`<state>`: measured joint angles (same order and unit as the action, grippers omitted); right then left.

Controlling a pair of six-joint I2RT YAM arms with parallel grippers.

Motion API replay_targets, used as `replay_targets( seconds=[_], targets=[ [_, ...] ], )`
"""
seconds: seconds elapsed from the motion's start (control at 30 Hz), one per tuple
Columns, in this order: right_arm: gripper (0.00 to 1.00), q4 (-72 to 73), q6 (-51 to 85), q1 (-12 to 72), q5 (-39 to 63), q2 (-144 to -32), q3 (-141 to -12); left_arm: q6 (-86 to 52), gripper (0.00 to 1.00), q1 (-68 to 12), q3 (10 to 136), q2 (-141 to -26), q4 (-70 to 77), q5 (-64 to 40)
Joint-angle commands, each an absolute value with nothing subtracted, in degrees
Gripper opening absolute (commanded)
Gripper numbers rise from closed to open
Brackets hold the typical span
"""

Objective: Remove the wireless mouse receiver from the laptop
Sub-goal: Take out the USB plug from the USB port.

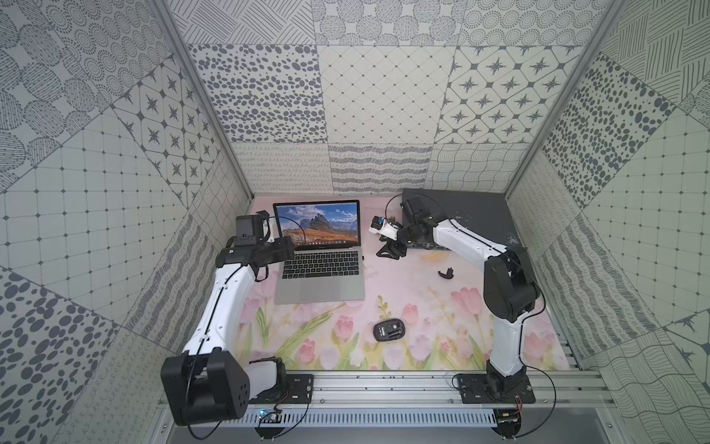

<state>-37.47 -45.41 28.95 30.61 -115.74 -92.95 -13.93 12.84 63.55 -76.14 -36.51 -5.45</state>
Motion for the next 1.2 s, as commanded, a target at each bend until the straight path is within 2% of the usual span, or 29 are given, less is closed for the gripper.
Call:
replay_targets(
  seconds=[0.0, 0.07, 0.23, 0.47, 0.67, 1.17],
  targets=[
    [0.64, -43.9, -56.7, 29.6, 28.6, -119.2, -95.9, -12.2, 0.74, 16.0, 67.8, -85.8, -47.1, -9.6],
    [0.63, -45.0, -57.3, 29.9, 27.7, -122.2, -98.5, -11.9, 0.72, 16.8, 68.5, -88.9, -46.7, -9.6],
    [0.58, -50.5, -58.3, 30.6, 27.5, -129.9, -107.9, -11.2, 0.59, 20.0, 71.8, -97.6, -47.7, -12.2],
    [0.57, -50.9, -59.8, 31.7, 26.6, -134.9, -112.6, -8.8, 0.59, 21.8, 75.8, -105.1, -49.3, -10.6],
    [0.59, -50.8, -61.0, 31.9, 26.6, -135.8, -113.1, -7.4, 0.54, 21.9, 75.6, -106.8, -48.3, -10.7],
    [0.60, -50.8, -62.1, 31.9, 26.6, -133.3, -111.7, -6.8, 0.32, 21.8, 78.1, -116.3, -47.5, -12.1]
  ],
)
